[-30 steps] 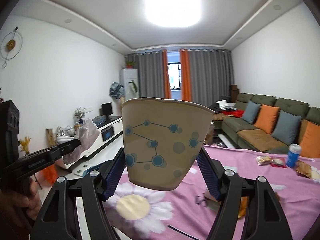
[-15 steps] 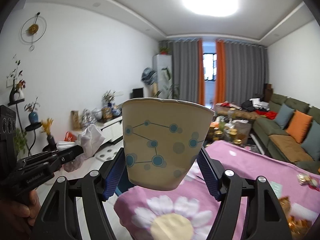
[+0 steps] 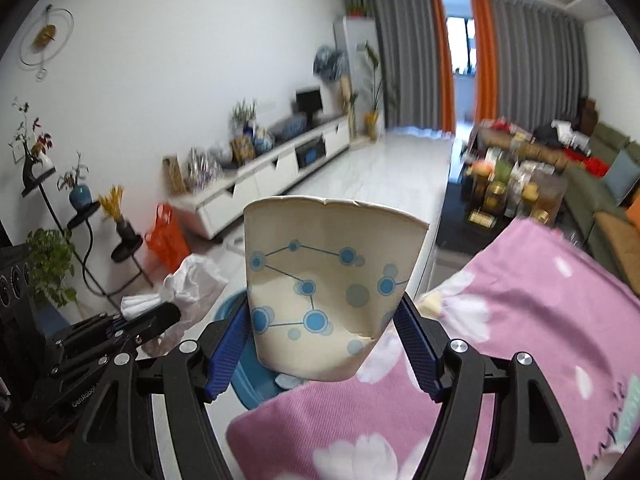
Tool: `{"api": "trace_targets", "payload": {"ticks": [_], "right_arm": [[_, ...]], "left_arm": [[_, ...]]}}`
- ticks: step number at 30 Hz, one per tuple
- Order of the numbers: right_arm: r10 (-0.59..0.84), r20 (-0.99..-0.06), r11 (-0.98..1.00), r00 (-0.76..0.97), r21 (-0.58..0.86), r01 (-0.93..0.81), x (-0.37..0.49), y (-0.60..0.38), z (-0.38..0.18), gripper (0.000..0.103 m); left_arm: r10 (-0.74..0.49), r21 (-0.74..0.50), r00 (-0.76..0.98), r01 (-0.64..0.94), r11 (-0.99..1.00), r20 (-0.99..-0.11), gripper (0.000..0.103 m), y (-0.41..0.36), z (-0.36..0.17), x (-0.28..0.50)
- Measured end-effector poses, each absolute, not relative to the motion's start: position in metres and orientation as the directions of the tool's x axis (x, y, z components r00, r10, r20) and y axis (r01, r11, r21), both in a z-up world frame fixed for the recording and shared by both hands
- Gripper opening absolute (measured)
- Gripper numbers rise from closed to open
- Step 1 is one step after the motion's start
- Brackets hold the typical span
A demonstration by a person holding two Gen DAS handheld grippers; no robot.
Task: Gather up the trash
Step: 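Drop the tissue from the left gripper into the teal bin while the right drops the cup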
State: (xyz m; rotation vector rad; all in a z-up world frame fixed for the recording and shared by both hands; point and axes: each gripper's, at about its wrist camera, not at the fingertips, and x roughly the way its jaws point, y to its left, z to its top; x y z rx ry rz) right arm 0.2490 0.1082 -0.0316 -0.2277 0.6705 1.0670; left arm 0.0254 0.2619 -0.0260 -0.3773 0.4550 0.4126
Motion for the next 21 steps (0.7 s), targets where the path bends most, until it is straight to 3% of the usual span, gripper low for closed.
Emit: {"api": "trace_targets", "payload": {"ticks": [9, 15, 17, 21], "right_arm": [[0.667, -0.715, 0.468, 0.207, 0.186, -0.864, 0.271, 0.159, -0.07, 0.069], [0.646, -0.748, 0.467, 0.152, 0.23, -0.854, 0.286, 0.176, -0.08, 0.07], [0.641, -0.755, 0.471, 0.14, 0.242, -0.848, 0.288, 0.179, -0.084, 0.071], [0.635, -0.763, 0.479, 0.122, 0.265, -0.837, 0.294, 0.182, -0.088, 0.08]], "left_arm": [[0.293, -0.216, 0.722, -0.522, 0.825, -0.626, 0.014, 0.329, -0.093, 0.121], [0.277, -0.208, 0.699, -0.524, 0.826, -0.659, 0.015, 0.349, -0.122, 0.158], [0.27, -0.208, 0.695, -0.52, 0.829, -0.666, 0.03, 0.352, -0.128, 0.168], [0.284, -0.193, 0.687, -0.53, 0.826, -0.669, 0.043, 0.359, -0.14, 0.18]]}}
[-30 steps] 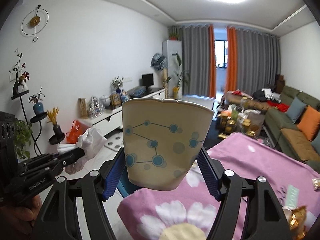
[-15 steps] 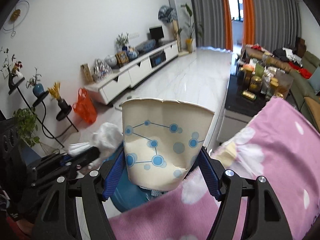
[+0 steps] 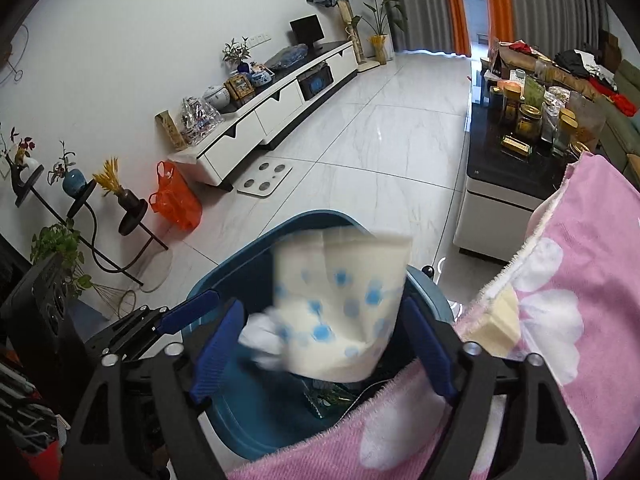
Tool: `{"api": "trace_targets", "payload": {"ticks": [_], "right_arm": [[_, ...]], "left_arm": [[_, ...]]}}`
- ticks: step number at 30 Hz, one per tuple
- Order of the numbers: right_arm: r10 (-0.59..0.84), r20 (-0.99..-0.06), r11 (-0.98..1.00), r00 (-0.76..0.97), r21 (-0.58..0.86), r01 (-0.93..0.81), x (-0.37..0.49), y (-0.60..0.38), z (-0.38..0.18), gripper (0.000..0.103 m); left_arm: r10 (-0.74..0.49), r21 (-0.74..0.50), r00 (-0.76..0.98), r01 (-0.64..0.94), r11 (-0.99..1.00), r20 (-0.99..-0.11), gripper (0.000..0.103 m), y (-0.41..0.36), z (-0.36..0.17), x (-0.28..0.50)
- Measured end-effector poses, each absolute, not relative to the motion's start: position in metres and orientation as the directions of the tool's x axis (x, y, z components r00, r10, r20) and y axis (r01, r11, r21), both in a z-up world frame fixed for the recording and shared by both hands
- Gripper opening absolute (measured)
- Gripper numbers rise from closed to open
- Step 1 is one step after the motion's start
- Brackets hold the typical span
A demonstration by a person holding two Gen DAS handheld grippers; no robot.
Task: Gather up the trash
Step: 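Drop the tissue from the left gripper into the teal bin while the right drops the cup, then move both grippers back over the table toward the gold wrappers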
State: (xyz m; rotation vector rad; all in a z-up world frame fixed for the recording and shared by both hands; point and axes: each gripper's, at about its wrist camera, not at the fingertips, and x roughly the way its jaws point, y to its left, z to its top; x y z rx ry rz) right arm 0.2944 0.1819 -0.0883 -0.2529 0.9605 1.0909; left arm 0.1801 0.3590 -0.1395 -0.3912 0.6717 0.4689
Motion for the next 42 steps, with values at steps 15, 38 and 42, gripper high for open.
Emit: {"api": "trace_targets", "payload": {"ticks": [15, 38, 42], "right_arm": [[0.725, -0.659, 0.491, 0.203, 0.288, -0.822, 0.283, 0.135, -0.048, 0.091], [0.797, -0.369, 0.545, 0.478, 0.101, -0.832, 0.192, -0.037, 0.011, 0.096], [0.781, -0.337, 0.582, 0.526, 0.088, -0.808, 0.186, -0.068, 0.013, 0.096]], "left_arm": [[0.342, -0.235, 0.749, -0.545, 0.805, -0.567, 0.097, 0.342, -0.077, 0.095], [0.359, -0.183, 0.884, -0.423, 0.888, -0.3, 0.097, 0.191, 0.054, 0.007], [0.323, -0.166, 0.908, -0.373, 0.913, -0.268, 0.097, 0.153, 0.067, 0.005]]}}
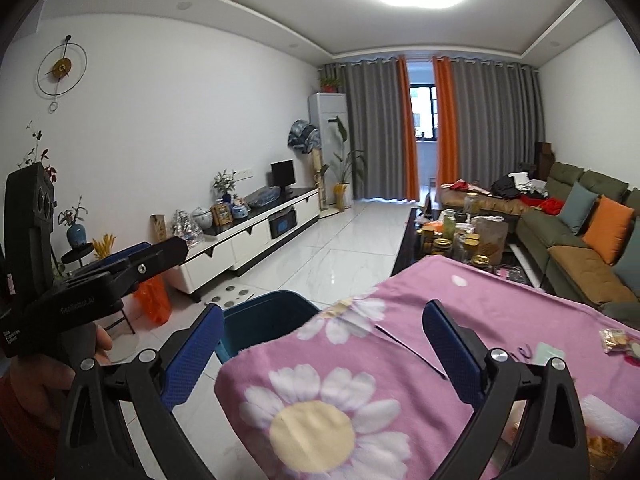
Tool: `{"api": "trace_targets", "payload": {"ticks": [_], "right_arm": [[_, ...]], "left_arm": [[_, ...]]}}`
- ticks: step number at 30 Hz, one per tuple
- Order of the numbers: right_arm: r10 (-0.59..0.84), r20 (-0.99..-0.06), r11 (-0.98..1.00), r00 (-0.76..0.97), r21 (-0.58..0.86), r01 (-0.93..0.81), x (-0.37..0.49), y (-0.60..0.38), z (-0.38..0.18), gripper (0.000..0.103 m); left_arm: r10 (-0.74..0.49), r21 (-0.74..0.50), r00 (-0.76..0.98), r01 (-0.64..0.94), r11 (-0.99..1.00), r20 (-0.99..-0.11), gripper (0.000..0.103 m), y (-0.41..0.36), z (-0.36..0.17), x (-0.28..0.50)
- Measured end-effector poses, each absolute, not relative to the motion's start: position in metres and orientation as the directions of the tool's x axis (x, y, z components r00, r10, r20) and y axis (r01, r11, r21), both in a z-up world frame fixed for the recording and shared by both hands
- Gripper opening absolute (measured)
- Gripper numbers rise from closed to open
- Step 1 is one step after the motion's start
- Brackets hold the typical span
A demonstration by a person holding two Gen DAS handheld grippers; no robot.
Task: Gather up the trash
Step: 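Move both grippers back over the table toward the gold wrappers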
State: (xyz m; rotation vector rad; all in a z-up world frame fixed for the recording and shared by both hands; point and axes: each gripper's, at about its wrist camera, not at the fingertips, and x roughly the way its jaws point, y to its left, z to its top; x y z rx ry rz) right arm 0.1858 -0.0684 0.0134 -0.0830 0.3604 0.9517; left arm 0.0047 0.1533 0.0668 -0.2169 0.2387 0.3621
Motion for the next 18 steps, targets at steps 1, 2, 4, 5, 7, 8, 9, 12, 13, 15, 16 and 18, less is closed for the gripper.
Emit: {"api": "trace_targets", "payload": {"ticks": [1, 2, 4, 5, 7, 8, 9, 12, 13, 15, 16, 18], "right_arm": [[0.778, -0.329, 0.589, 0.535, 0.088, -0.803, 0.185, -0.076, 0.013, 0.096], [0.771, -0.327, 0.6, 0.546, 0.088, -0.795, 0.184, -0.084, 0.013, 0.096], [0.765, -0.315, 0.613, 0.562, 0.085, -0.786, 0.18, -0.097, 0.012, 0.096], [0.756, -0.312, 0.625, 0.575, 0.084, -0.776, 0.18, -0.103, 0.012, 0.096], [0.75, -0.3, 0.636, 0.59, 0.082, -0.767, 0.175, -0.114, 0.01, 0.096], [0.744, -0.294, 0.645, 0.6, 0.083, -0.759, 0.174, -0.122, 0.01, 0.096], [0.739, -0.291, 0.653, 0.608, 0.084, -0.753, 0.171, -0.126, 0.009, 0.096], [0.722, -0.28, 0.676, 0.632, 0.095, -0.731, 0.169, -0.143, 0.006, 0.096], [0.719, -0.276, 0.681, 0.638, 0.098, -0.725, 0.167, -0.147, 0.006, 0.096], [0.703, -0.269, 0.699, 0.658, 0.092, -0.709, 0.164, -0.155, 0.005, 0.096], [0.695, -0.264, 0.707, 0.669, 0.083, -0.702, 0.163, -0.158, 0.005, 0.096], [0.679, -0.257, 0.724, 0.688, 0.072, -0.686, 0.16, -0.167, 0.004, 0.096]], "left_arm": [[0.314, -0.164, 0.912, -0.363, 0.917, -0.263, 0.097, 0.151, 0.07, 0.005], [0.305, -0.158, 0.918, -0.35, 0.923, -0.254, 0.097, 0.141, 0.073, 0.004], [0.288, -0.15, 0.926, -0.329, 0.932, -0.244, 0.097, 0.13, 0.076, 0.004], [0.276, -0.146, 0.932, -0.315, 0.938, -0.236, 0.097, 0.121, 0.078, 0.005], [0.254, -0.136, 0.941, -0.288, 0.948, -0.223, 0.097, 0.109, 0.08, 0.005], [0.242, -0.131, 0.947, -0.273, 0.953, -0.213, 0.097, 0.102, 0.082, 0.005], [0.236, -0.13, 0.95, -0.265, 0.956, -0.205, 0.097, 0.099, 0.083, 0.005], [0.196, -0.13, 0.962, -0.222, 0.966, -0.19, 0.097, 0.083, 0.085, 0.007], [0.185, -0.131, 0.965, -0.211, 0.969, -0.184, 0.097, 0.079, 0.085, 0.007], [0.156, -0.127, 0.97, -0.181, 0.975, -0.184, 0.097, 0.071, 0.086, 0.011], [0.149, -0.127, 0.972, -0.174, 0.977, -0.184, 0.097, 0.069, 0.086, 0.013], [0.121, -0.135, 0.975, -0.147, 0.98, -0.185, 0.097, 0.062, 0.085, 0.016]]}}
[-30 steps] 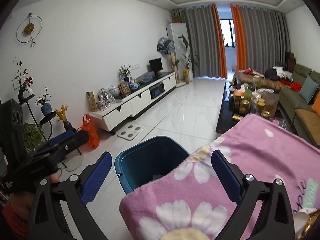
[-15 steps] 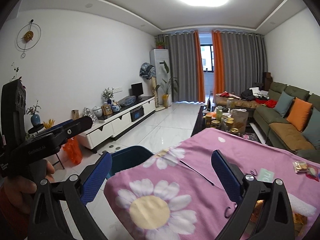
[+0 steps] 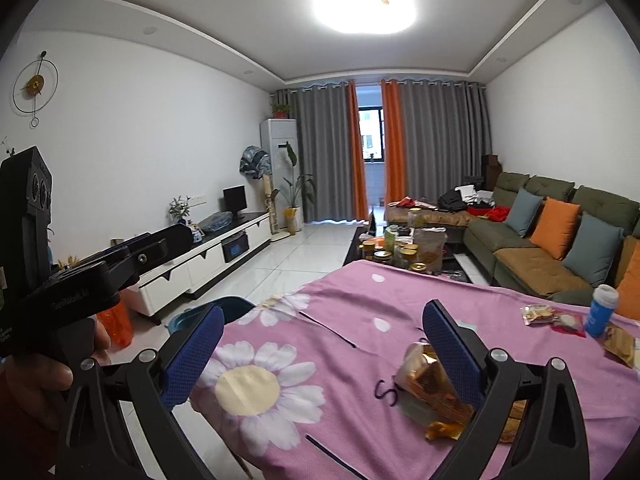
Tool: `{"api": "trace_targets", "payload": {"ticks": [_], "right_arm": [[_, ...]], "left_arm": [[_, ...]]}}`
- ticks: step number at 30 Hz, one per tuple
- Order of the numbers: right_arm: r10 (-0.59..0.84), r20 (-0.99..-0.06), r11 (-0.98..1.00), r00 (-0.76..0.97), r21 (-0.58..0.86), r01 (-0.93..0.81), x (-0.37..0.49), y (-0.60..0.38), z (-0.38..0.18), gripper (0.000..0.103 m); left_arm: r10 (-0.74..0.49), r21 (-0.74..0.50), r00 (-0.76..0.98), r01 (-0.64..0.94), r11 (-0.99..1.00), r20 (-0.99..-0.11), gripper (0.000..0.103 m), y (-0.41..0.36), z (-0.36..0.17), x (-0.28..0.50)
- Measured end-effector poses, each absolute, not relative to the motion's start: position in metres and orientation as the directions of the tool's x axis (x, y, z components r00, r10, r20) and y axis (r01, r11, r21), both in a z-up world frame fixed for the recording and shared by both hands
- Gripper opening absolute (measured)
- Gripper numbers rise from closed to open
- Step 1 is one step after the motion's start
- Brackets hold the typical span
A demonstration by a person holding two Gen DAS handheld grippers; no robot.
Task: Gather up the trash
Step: 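Move both grippers back over the table toward the gold wrappers, then grasp the white foam net sleeve with the right gripper while the left grasps a gold wrapper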
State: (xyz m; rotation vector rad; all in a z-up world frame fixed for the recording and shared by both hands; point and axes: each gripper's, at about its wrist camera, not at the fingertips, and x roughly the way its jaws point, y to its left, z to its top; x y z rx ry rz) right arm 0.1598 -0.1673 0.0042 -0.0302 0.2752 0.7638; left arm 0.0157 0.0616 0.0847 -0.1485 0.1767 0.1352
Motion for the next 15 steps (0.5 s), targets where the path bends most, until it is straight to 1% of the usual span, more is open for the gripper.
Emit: {"api": "trace_targets", "payload": {"ticks": [9, 15], "right_arm": [[0.614, -0.247, 0.784, 0.75, 0.08, -0.616, 0.148, -0.212, -0.001, 0.096], [0.562, -0.267, 0.823, 0.783, 0.089, -0.561, 0.145, -0.234, -0.01, 0.096]], "left_arm": [[0.014, -0.15, 0.978, -0.046, 0.988, -0.207, 0.097, 0.038, 0.074, 0.026], [-0.047, -0.151, 0.974, 0.014, 0.988, -0.22, 0.097, 0.021, 0.065, 0.034]]}}
